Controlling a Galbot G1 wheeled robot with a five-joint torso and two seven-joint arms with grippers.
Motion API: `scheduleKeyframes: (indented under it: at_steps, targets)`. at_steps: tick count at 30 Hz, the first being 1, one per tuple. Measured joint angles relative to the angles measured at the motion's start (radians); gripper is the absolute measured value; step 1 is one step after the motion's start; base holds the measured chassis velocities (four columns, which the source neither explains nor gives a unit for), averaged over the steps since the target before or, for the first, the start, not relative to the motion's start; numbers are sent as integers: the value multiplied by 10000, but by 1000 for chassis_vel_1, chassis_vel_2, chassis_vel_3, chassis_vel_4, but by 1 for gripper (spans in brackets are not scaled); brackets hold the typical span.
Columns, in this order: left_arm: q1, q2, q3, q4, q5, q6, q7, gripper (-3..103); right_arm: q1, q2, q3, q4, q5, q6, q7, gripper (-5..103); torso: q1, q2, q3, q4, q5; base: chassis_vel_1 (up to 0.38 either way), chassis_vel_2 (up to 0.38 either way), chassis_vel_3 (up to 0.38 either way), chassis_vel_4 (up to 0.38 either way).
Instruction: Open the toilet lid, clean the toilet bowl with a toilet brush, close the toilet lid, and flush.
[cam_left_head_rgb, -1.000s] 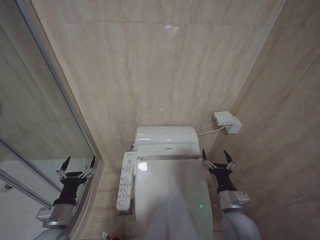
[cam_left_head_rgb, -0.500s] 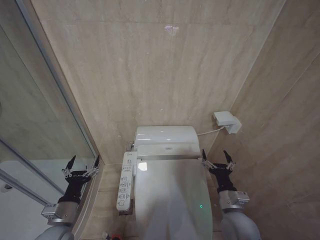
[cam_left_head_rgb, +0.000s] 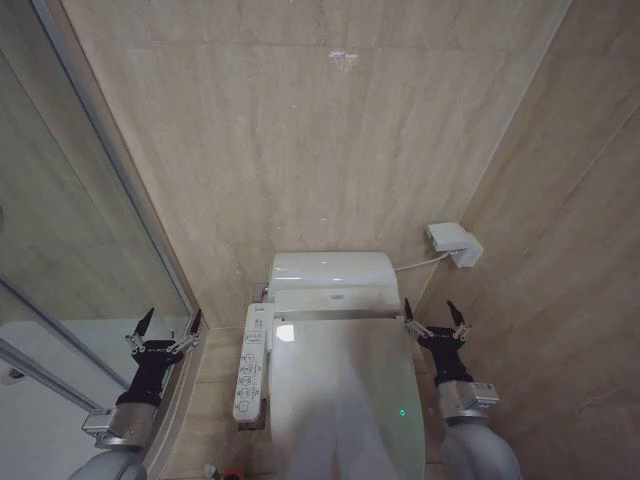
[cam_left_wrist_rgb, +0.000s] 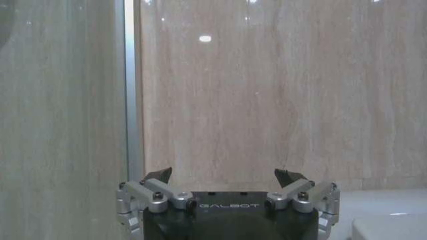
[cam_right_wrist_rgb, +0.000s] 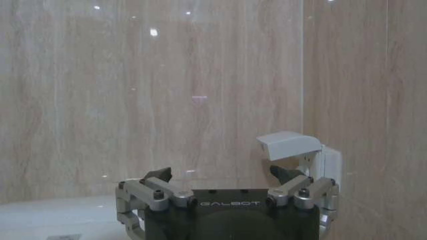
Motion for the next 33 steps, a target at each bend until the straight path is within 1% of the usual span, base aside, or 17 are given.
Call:
scheduleKeyframes:
  at_steps: [5,33]
  targets:
    - [-45,-8,-42,70,139,-131,5,100,0,0,0,0,0,0,0,100,0,0,0,0,0,0,0,0,0]
    - [-48,-11,-44,79,152,-141,7,100,0,0,0,0,0,0,0,100,0,0,0,0,0,0,0,0,0]
